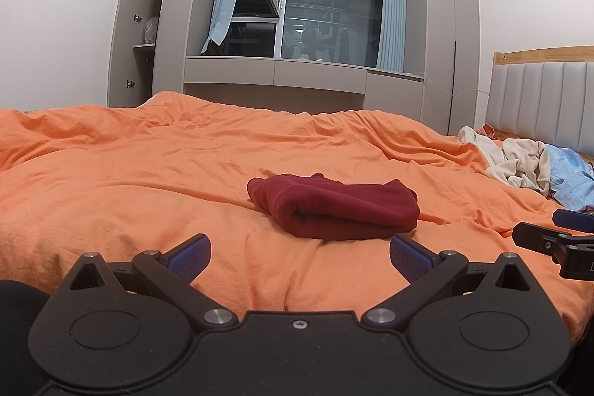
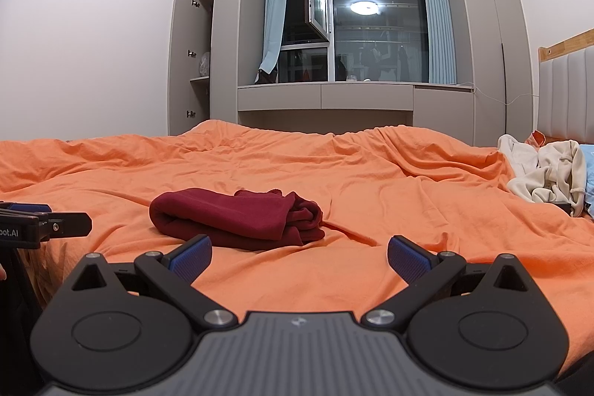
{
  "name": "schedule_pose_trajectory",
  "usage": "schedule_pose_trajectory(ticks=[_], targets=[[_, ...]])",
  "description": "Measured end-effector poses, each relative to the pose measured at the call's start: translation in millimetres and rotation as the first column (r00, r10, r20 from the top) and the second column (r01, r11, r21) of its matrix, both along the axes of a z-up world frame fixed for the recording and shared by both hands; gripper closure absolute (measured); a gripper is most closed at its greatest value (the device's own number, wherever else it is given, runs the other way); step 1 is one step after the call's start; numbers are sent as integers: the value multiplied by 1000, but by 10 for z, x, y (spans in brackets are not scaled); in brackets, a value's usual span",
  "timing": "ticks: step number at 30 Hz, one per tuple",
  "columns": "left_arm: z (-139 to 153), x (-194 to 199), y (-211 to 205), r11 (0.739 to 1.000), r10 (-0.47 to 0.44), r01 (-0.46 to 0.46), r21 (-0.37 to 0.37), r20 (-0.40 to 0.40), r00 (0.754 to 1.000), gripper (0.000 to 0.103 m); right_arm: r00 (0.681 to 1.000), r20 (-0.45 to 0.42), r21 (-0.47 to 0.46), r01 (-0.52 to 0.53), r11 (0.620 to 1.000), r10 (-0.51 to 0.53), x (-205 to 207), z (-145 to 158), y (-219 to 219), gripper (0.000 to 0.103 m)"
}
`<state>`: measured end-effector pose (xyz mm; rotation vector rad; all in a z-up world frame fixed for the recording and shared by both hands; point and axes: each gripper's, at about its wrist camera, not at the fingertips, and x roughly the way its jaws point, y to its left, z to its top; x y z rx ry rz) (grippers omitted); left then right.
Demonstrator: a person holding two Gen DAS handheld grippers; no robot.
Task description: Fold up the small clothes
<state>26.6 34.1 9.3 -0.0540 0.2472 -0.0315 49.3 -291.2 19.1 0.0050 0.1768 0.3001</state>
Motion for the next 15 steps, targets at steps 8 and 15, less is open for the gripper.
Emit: schedule_pose_trajectory(ticks=[8,15], targets=[[2,-2,2,1000,-1,1,-1,0,1000,1,1000,0,-1,0,1000,0,0,4,2,0],[10,4,-3,1000,1,-1,-1,1,1000,1,1000,0,-1,0,1000,0,0,6,4,0]])
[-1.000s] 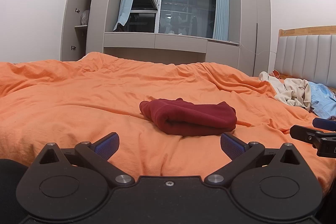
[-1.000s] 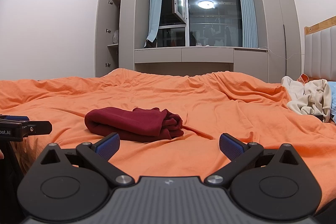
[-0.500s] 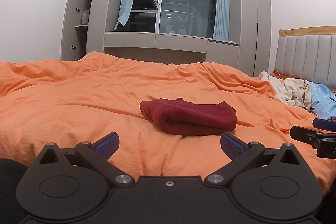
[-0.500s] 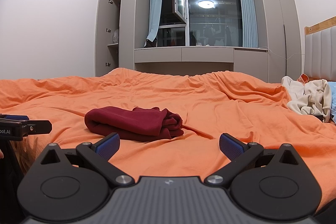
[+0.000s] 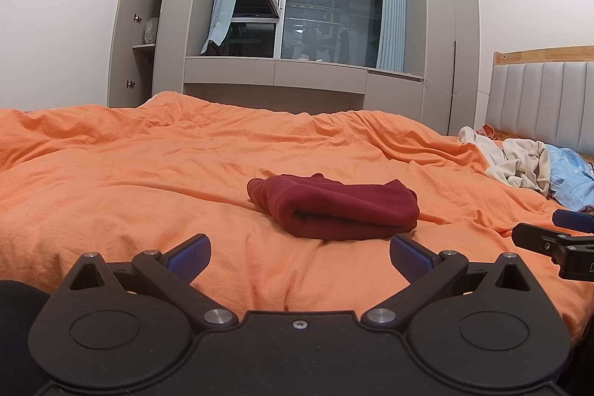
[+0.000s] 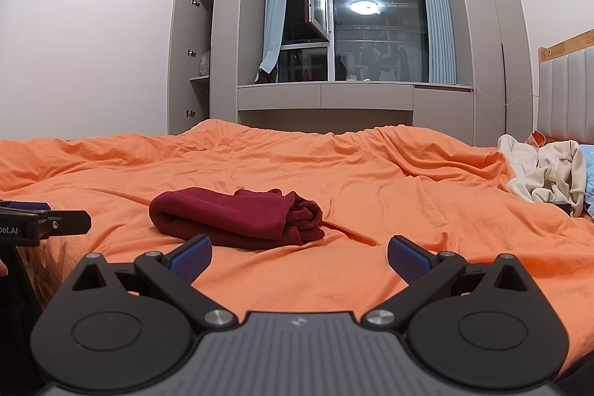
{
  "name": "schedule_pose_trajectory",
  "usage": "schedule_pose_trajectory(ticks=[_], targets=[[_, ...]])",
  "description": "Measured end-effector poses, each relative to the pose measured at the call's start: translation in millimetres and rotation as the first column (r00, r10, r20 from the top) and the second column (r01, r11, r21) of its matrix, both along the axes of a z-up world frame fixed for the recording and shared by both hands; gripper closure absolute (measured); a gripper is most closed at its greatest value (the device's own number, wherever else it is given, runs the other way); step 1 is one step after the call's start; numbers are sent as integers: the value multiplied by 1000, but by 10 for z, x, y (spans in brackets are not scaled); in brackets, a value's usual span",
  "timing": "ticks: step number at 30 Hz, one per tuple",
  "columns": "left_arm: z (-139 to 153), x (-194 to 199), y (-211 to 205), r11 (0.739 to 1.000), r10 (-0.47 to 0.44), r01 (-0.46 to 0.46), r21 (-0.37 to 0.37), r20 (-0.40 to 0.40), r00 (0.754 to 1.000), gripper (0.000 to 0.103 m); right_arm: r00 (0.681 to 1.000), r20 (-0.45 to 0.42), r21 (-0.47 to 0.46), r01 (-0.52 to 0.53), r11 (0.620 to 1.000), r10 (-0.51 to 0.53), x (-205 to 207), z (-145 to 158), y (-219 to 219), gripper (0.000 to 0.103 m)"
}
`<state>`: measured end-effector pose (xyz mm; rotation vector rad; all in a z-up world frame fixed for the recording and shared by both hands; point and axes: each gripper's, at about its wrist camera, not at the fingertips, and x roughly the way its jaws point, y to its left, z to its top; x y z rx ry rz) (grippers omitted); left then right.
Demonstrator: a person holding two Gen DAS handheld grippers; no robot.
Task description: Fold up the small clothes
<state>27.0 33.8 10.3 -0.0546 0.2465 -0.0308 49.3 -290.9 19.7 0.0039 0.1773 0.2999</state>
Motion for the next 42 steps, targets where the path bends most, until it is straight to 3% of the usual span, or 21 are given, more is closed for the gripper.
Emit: schedule_pose_trajectory(ticks=[9,42], targets=[[-16,62,-19,996,89,-89,16,-6,996,1,1000,0,-1,0,1000,0,0,3,2,0],[8,79,-50,995,100,-100,28,-11,995,1,1000,-2,-4,0,1000,0,1,3,0,0]])
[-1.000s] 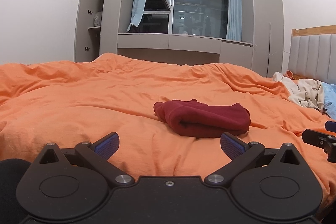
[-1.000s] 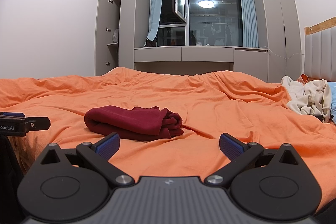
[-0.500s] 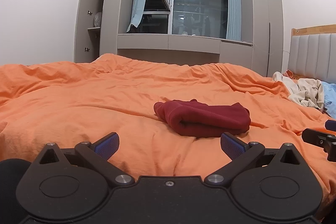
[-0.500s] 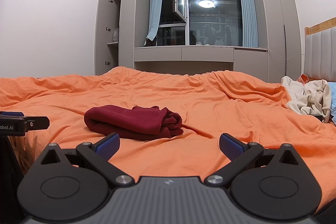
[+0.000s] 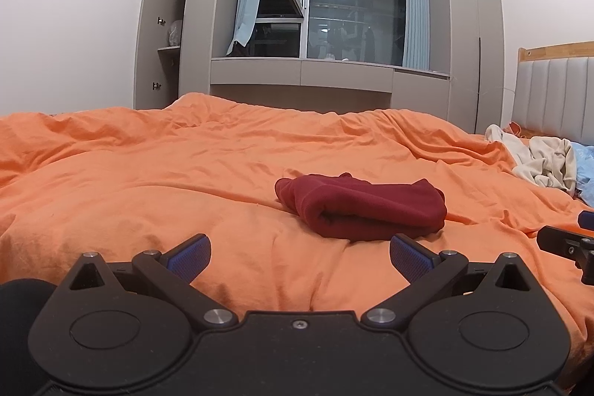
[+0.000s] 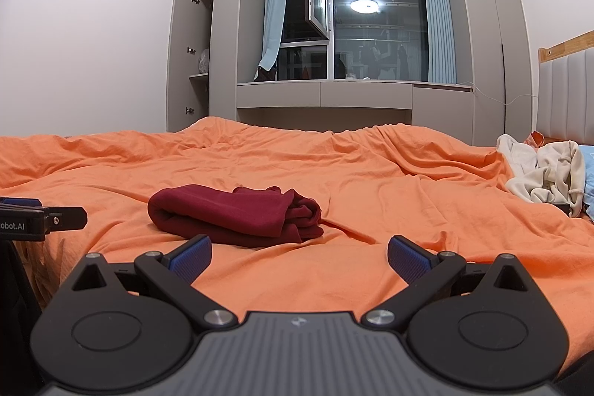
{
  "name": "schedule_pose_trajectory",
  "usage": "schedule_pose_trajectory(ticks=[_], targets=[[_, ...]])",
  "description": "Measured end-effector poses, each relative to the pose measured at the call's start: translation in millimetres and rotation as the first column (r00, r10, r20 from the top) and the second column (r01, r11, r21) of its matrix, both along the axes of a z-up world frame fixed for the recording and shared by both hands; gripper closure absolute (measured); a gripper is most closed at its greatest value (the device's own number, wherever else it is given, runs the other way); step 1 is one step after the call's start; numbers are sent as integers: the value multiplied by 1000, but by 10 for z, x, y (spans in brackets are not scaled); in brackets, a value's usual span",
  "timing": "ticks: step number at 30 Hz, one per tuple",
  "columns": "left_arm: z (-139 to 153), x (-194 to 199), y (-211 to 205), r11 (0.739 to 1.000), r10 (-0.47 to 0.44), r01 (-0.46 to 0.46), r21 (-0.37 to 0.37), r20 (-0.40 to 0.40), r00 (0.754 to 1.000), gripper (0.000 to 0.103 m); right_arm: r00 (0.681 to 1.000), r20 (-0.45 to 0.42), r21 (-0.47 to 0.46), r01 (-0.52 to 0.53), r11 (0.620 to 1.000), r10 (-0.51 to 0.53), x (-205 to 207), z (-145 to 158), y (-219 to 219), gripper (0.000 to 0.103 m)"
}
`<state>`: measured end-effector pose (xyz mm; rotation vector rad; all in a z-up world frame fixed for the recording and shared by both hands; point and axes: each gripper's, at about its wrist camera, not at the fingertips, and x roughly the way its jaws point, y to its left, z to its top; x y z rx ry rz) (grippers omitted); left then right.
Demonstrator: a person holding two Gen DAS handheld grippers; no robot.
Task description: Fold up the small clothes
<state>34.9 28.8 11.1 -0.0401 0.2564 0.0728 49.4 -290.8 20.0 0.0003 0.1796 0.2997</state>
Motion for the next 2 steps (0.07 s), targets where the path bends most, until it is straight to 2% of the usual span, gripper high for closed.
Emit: schedule_pose_trajectory(ticks=[2], targets=[[0,0,-1,1000,0,0,0,0,1000,1,1000,0,0,0,1000,0,0,0,0,0]])
